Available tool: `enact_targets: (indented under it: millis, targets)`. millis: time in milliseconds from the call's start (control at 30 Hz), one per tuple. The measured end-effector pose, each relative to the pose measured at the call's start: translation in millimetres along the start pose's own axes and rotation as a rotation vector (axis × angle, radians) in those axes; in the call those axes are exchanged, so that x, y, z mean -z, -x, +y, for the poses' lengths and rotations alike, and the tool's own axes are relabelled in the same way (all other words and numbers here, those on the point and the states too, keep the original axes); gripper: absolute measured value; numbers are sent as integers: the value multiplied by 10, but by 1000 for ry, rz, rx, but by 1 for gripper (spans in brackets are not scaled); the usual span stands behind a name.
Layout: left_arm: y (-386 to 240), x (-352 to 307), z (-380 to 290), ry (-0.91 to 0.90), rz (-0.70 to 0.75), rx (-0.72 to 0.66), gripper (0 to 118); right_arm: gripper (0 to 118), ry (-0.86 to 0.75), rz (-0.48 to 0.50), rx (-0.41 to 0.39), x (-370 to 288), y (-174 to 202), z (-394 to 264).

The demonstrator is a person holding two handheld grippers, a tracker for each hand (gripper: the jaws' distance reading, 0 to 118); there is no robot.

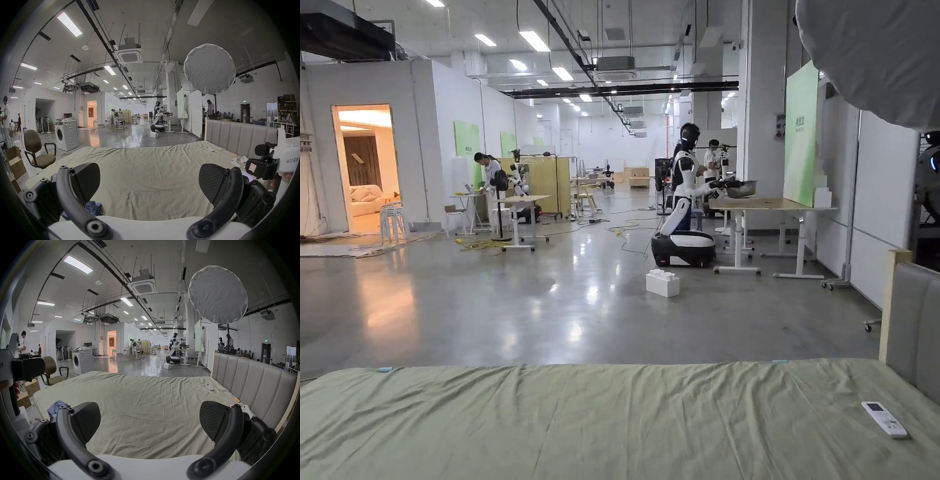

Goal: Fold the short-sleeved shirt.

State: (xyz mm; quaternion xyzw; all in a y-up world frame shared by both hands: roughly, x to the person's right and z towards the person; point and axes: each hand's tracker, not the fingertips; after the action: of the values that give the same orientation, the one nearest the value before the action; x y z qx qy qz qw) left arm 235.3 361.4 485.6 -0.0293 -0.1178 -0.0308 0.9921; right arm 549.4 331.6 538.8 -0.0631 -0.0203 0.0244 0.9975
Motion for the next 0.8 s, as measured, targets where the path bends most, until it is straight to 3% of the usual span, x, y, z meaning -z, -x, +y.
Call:
enact_targets:
  millis: [200,467,533,633,733,800]
  targets:
    - [8,-2,-9,2,-4,-8,118,118,7,8,48,0,-25,14]
    - [-22,4,-15,11,-16,-3,118,118,-12,-14,16,-9,12,12]
    - [-25,7,-14,9,-17,-5,118,118,-17,-10,54,-9,7,17]
    - [-24,7,-10,12,-25,-10,118,118,27,8,221,-6,-30,32]
    - [-20,3,2,16,-33,-1,118,118,79,-40,276,-44,-1,158]
    - [-17,4,18,15,-34,3,118,118,80,-33,260,-82,28,233]
